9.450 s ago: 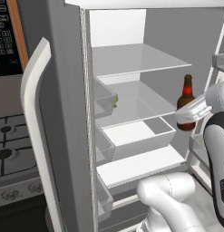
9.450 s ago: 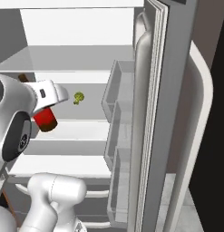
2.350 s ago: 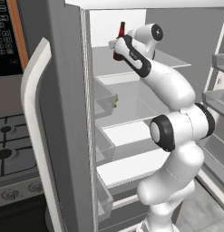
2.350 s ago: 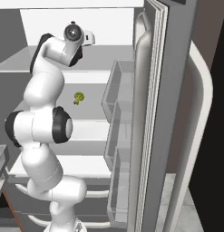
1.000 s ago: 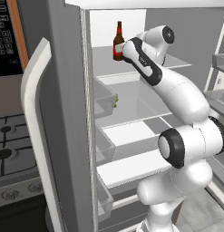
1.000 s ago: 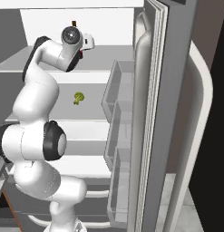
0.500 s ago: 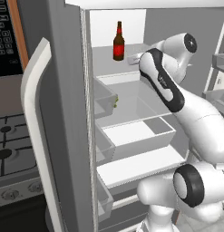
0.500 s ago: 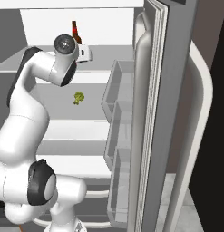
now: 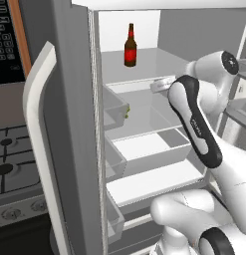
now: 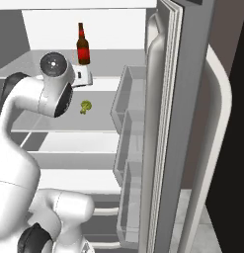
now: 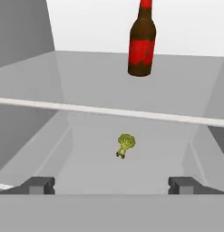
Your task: Place the beer on the top shelf of the fridge to keep it out of children's reach, and place the broccoli and lemon on lower shelves for easy access.
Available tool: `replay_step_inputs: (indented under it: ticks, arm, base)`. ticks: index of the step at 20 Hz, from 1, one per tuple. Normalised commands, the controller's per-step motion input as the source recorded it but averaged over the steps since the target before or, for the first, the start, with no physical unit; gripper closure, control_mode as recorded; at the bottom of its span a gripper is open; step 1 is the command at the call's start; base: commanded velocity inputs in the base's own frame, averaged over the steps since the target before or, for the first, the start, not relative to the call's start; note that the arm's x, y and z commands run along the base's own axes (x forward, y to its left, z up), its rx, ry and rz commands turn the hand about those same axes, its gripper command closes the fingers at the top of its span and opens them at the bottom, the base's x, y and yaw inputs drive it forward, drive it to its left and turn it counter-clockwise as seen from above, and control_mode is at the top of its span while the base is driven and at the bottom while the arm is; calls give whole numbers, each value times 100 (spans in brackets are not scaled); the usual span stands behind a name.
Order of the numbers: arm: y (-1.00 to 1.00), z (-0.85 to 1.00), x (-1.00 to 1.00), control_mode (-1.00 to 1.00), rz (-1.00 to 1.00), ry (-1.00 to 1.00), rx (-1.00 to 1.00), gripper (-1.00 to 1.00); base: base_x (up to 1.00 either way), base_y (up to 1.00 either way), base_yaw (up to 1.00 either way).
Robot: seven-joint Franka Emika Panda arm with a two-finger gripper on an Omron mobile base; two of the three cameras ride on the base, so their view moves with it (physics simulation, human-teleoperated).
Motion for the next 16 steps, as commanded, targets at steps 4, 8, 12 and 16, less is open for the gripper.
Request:
replay_step_inputs:
  ticks: [4, 8, 12, 16]
  arm:
    - [-1, -24, -81, -100, 0, 16, -6, -100]
    - [-2, -16, -72, -100, 0, 14, -5, -100]
    - [0, -9, -59, -100, 0, 13, -5, -100]
    - [0, -5, -54, -100, 0, 13, -4, -100]
  base:
    - [0, 0, 0]
    - [0, 0, 0]
    - [0, 0, 0]
    - [0, 0, 0]
